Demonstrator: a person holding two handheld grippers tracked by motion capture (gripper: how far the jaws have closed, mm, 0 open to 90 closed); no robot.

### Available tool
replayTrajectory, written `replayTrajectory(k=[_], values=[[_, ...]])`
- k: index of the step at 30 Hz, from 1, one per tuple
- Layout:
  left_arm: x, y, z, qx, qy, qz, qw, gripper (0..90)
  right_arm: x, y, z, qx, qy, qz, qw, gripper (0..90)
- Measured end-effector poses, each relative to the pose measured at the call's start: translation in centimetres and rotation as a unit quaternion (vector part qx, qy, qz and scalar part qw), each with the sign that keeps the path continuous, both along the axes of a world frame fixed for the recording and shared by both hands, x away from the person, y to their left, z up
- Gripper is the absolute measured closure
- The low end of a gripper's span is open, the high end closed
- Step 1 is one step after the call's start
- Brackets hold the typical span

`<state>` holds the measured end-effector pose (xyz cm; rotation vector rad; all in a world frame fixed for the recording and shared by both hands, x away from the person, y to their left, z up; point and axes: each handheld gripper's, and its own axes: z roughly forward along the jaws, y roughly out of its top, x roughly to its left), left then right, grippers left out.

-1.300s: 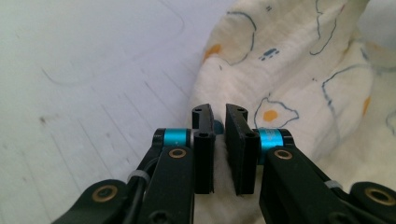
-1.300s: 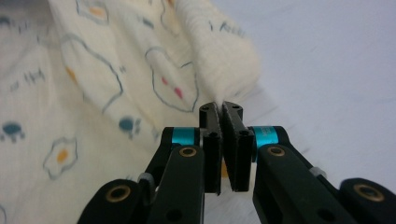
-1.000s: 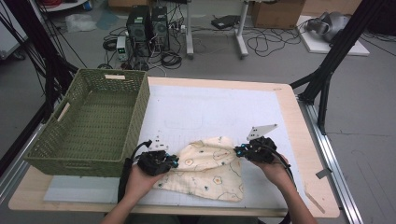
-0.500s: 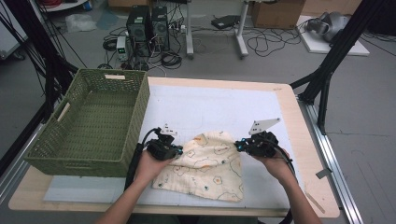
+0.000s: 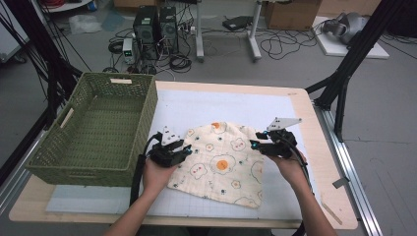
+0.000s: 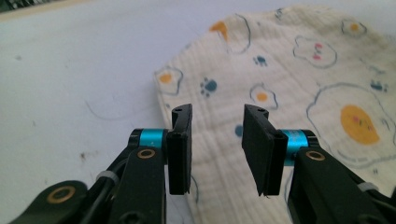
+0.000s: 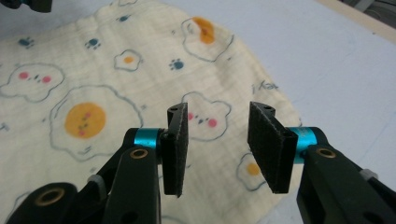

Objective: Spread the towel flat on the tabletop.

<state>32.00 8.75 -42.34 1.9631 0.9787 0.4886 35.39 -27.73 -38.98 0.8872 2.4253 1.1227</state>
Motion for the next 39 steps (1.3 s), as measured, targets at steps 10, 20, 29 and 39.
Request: replayTrajectory(k=[10,20,29,39], values=[[-2.0,1.0,-1.9,0.025,0.063,-0.053,0.9963,59.3,-5.4,-0.2,-3.3,0.017,0.061,0.105,0.9925,48.0],[-3.2,1.5,-1.7,0.024,0.07,-0.072,0.9946,89.3,-6.8,1.1,-5.2,-0.003,0.086,0.168,0.982,87.9],[-7.4,2.0,0.2,-0.002,0.056,-0.108,0.9925,89.1,-8.5,-0.3,-3.2,-0.006,0.071,0.206,0.976,89.0],[-4.2,1.6,1.0,-0.019,0.018,-0.08,0.9964,68.7,-7.1,-1.1,-1.7,0.04,0.061,0.178,0.9813,70.2]])
